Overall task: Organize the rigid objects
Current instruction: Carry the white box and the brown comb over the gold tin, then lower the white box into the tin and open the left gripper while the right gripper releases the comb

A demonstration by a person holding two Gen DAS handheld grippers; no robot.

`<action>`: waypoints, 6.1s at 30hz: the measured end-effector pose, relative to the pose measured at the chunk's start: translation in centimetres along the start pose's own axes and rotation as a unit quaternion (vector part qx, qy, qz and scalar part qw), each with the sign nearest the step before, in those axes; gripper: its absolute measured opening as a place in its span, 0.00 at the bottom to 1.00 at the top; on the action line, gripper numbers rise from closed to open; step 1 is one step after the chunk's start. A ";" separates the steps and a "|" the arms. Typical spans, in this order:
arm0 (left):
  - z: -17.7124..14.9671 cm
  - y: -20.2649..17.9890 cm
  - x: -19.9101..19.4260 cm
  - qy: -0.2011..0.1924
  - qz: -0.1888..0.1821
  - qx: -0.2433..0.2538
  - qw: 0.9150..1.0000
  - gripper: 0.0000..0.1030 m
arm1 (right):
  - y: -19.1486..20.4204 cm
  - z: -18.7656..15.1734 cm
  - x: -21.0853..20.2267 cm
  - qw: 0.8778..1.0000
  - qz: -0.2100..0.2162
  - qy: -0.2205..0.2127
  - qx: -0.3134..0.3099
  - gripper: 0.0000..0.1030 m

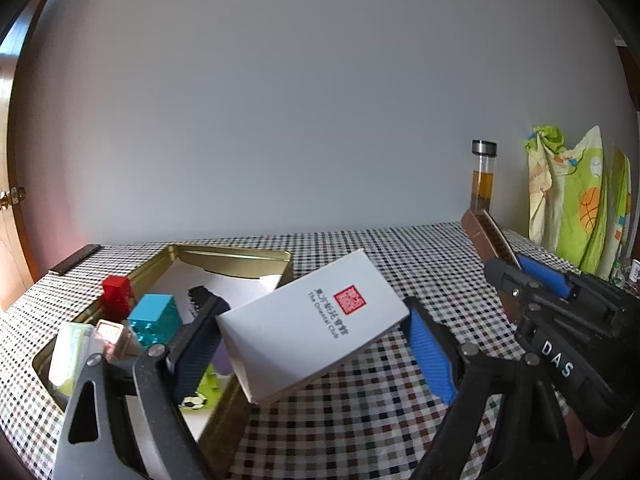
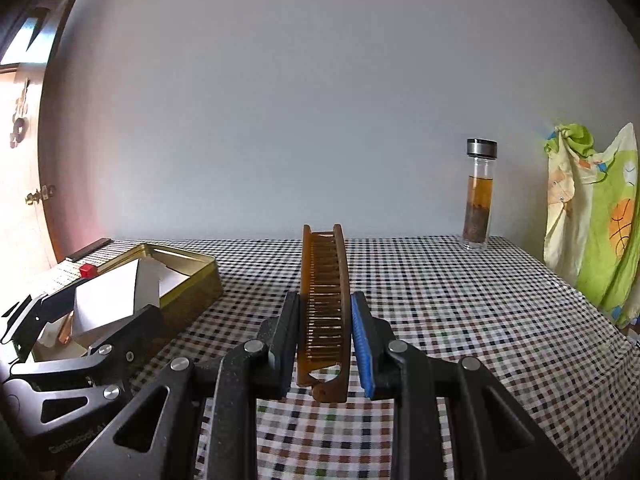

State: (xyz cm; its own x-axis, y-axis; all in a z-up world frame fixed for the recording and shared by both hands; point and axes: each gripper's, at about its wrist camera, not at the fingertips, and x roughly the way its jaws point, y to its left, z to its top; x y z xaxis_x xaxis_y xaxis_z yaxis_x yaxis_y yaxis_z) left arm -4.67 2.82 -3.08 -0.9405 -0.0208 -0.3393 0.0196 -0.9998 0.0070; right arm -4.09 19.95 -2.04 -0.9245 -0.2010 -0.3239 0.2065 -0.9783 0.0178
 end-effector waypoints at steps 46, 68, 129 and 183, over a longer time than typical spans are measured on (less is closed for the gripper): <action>-0.4 11.3 -1.9 -0.023 0.108 -0.055 0.992 0.85 | 11.3 -0.2 0.5 0.993 0.106 -0.008 -0.052 0.27; -0.3 14.6 -2.1 -0.016 0.135 -0.065 0.989 0.85 | 15.4 -0.3 1.1 0.987 0.143 -0.003 -0.080 0.27; 3.7 14.7 1.6 0.064 0.104 -0.005 0.993 0.85 | 16.6 3.1 6.3 0.980 0.179 0.054 -0.073 0.27; 3.3 14.0 2.8 0.145 0.095 0.046 0.984 1.00 | 15.7 4.2 10.1 0.967 0.203 0.150 -0.039 0.74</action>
State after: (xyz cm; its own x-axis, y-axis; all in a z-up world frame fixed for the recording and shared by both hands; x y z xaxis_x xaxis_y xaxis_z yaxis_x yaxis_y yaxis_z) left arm -8.16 -11.29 -0.83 -0.7861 -0.2192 -0.5779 0.1425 -0.9741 0.1757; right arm -11.51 2.34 -1.10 -0.6296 -0.5322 -0.5660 0.5675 -0.8126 0.1328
